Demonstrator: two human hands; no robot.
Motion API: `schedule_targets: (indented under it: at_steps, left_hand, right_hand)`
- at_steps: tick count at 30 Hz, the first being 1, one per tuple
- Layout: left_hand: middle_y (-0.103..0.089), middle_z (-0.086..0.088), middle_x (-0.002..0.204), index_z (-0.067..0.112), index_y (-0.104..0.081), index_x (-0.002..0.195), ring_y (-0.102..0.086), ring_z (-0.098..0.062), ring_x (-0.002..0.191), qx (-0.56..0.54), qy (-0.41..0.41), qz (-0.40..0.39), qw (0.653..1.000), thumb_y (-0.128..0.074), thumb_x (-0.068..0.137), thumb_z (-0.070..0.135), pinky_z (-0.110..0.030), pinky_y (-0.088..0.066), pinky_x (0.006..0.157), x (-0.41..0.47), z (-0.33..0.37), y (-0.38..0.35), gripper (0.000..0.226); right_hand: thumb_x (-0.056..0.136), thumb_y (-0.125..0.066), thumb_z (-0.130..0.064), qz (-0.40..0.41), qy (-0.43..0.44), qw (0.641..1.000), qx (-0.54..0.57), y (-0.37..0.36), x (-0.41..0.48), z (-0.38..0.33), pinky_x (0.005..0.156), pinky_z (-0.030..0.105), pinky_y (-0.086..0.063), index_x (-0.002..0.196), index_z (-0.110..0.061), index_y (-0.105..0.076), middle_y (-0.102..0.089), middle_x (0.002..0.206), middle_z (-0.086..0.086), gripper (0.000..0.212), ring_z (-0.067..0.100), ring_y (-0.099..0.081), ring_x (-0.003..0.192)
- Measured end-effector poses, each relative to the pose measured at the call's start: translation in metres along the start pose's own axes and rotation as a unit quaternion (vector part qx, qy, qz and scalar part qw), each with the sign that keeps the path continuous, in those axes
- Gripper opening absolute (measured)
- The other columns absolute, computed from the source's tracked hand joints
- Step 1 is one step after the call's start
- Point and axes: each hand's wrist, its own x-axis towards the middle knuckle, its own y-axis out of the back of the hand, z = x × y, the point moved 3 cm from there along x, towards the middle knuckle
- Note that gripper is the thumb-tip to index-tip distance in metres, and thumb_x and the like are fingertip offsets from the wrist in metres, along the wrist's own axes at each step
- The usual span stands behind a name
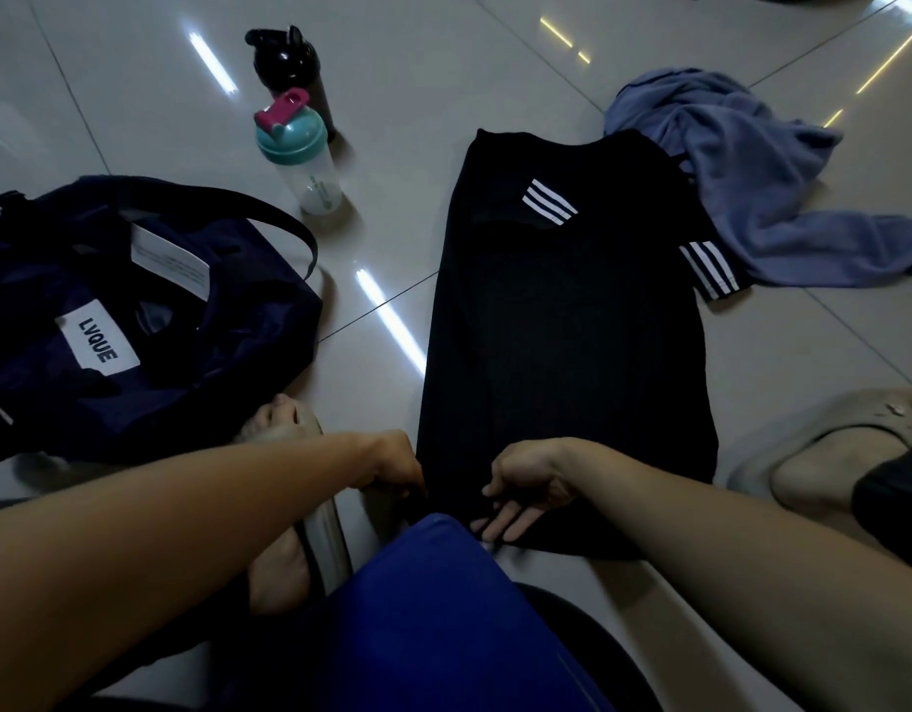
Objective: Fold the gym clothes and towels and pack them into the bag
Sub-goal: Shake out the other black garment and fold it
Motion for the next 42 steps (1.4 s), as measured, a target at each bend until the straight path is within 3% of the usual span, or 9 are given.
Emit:
schedule_targets:
  at_steps: [6,10,14,18,23,30,35,38,42]
  left_hand:
    - [-0.058,0.005,0.058,0.013,-0.074,0.099,-0.042,-0.008,0.043,0.05,0.034,-0.083,0.995,-0.076,0.089,0.026,-0.02,-0.033,0.044,-0.001,-0.012,0.009,0.017]
    - [-0.048,0.0,0.054,0.011,-0.065,0.075,-0.038,-0.013,0.042,0.061,0.02,-0.022,0.998,-0.082,0.082,0.03,-0.021,-0.03,0.044,0.001,0.002,0.031,0.027]
    - [-0.052,-0.003,0.06,0.008,-0.063,0.073,-0.044,-0.014,0.048,0.027,-0.049,0.09,0.994,-0.083,0.08,0.027,-0.017,-0.033,0.038,0.003,0.031,0.066,0.028]
    - [-0.07,-0.005,0.084,0.013,-0.07,0.084,-0.066,-0.02,0.075,0.095,-0.103,0.162,0.977,-0.078,0.081,0.031,-0.029,-0.054,0.067,0.011,0.061,0.097,0.02]
    - [-0.064,0.001,0.085,0.022,-0.058,0.083,-0.064,-0.022,0.079,0.221,-0.146,0.256,0.93,-0.066,0.081,0.032,-0.03,-0.048,0.064,0.025,0.093,0.125,0.013]
    - [-0.061,-0.002,0.081,0.027,-0.051,0.066,-0.058,-0.019,0.083,0.16,-0.163,0.135,0.964,-0.066,0.09,0.027,-0.028,-0.044,0.074,0.045,0.108,0.154,0.028]
    - [-0.071,-0.002,0.08,0.015,-0.071,0.076,-0.069,-0.02,0.08,0.066,-0.178,0.206,0.96,-0.07,0.077,0.026,-0.03,-0.054,0.069,0.065,0.116,0.189,0.011]
    - [-0.069,0.002,0.079,0.022,-0.067,0.076,-0.066,-0.015,0.075,0.043,-0.2,0.249,0.947,-0.071,0.078,0.028,-0.031,-0.056,0.07,0.067,0.133,0.201,0.008]
    - [-0.069,0.0,0.083,0.017,-0.068,0.085,-0.066,-0.016,0.078,0.031,-0.185,0.249,0.95,-0.067,0.085,0.027,-0.033,-0.056,0.071,0.076,0.147,0.208,0.011]
  right_hand:
    - [0.103,-0.057,-0.024,0.042,0.0,0.995,-0.087,0.013,-0.002,-0.008,0.067,0.025,-0.059,0.129,-0.002,-0.057,-0.077,0.103,0.013,0.034,0.019,-0.074,0.082]
    - [0.096,-0.067,-0.023,0.112,0.044,0.988,-0.096,0.034,-0.01,-0.034,0.047,0.018,-0.042,0.121,-0.006,-0.064,-0.077,0.088,0.008,0.03,0.008,-0.06,0.056]
    - [0.093,-0.071,-0.027,0.183,0.076,0.977,-0.082,0.051,-0.013,-0.057,0.049,0.021,-0.037,0.117,-0.008,-0.066,-0.075,0.079,0.004,0.031,0.007,-0.051,0.049]
    - [0.089,-0.076,-0.029,0.258,0.127,0.958,-0.022,0.068,-0.005,-0.085,0.05,0.025,-0.045,0.116,-0.004,-0.063,-0.071,0.067,0.004,0.039,0.01,-0.058,0.046]
    - [0.089,-0.076,-0.026,0.336,0.191,0.92,0.064,0.091,0.003,-0.116,0.053,0.025,-0.047,0.107,-0.002,-0.067,-0.068,0.069,0.006,0.032,0.016,-0.064,0.061]
    - [0.077,-0.084,-0.022,0.359,0.215,0.908,-0.02,0.11,0.018,-0.162,0.083,0.038,-0.061,0.09,-0.003,-0.076,-0.074,0.087,0.011,0.025,0.025,-0.072,0.083]
    - [0.08,-0.065,-0.02,0.389,0.191,0.9,-0.041,0.131,0.007,-0.151,0.07,0.036,-0.059,0.074,-0.013,-0.069,-0.068,0.071,0.004,0.01,0.023,-0.07,0.074]
    - [0.087,-0.067,-0.028,0.428,0.213,0.877,0.047,0.16,-0.006,-0.16,0.061,0.03,-0.053,0.077,-0.008,-0.069,-0.069,0.059,0.004,0.022,0.018,-0.063,0.057]
    - [0.096,-0.066,-0.028,0.439,0.251,0.824,0.254,0.217,-0.025,-0.186,0.042,0.025,-0.044,0.105,-0.003,-0.061,-0.067,0.081,0.013,0.026,0.019,-0.062,0.055]
